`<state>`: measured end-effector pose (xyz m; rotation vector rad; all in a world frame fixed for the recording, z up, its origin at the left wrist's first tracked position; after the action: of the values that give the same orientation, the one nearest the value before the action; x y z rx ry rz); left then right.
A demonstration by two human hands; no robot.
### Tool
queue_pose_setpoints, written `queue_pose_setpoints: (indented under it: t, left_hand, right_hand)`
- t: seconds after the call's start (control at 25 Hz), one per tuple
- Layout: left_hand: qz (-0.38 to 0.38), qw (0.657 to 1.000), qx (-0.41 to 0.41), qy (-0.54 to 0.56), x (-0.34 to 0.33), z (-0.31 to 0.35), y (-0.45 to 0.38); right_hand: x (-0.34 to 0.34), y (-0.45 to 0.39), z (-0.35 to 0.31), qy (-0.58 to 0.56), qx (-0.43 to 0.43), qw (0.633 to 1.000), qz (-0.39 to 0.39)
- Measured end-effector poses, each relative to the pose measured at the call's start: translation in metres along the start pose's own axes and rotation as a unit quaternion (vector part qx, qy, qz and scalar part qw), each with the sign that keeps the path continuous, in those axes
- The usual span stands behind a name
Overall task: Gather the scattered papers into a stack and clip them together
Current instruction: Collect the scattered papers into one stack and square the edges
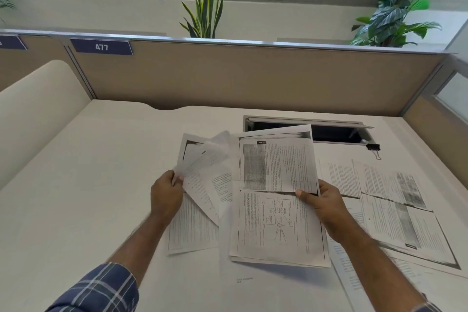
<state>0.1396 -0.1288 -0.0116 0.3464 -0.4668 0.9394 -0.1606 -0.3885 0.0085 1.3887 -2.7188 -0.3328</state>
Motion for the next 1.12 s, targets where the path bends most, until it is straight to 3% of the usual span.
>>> queue_pose_setpoints:
  t: [0.24,0.36,0.44,0.56,0.72,0.84,1.12]
  left_hand:
    - [0.091,0.992,-0.076,0.046,0.017,0.048,0.000]
    - [0.031,0.997,-0.004,0.068,0.011,0.038,-0.009]
    - [-0.024,0.997,0.073,0.026,-0.001,0.022,-0.007]
    - [0.020,0.983,0.132,-0.130,-0.010,0.005,0.007]
    - [-0.080,0.967,0.209,-0.123,-0.054,-0.002,0.023]
    - [-0.068,0.946,0.283,-0.143,-0.068,0.008,0.023]
    - [-0.082,0.921,0.251,-0.288,-0.091,0.023,-0.002]
  right_hand:
    - [-0.001,0.000,0.007,0.034,-0.001,0.999,0.008]
    - [0.000,0.000,0.009,0.028,0.004,1.000,0.008]
    - [0.002,0.001,0.010,0.028,0.003,0.999,0.014]
    - [0.007,0.003,0.014,0.029,0.001,0.999,0.029]
    - [0.012,0.003,0.024,0.037,-0.012,0.998,0.050]
    - [0.012,0.001,0.035,0.058,-0.027,0.997,0.049]
    - [0.005,-0.009,0.062,0.113,-0.055,0.992,0.028]
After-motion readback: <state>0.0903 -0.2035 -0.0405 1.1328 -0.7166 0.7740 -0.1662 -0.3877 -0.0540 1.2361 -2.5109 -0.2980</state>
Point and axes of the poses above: each hand's wrist, its own y-axis away from the middle knuckle, its own x-axis out of the back of the hand, z = x × y, the point moved 6 cm from there along -y, towards the middle knuckle, and after that the axes turned 15 degrees about -z, right-handed, at the moved point
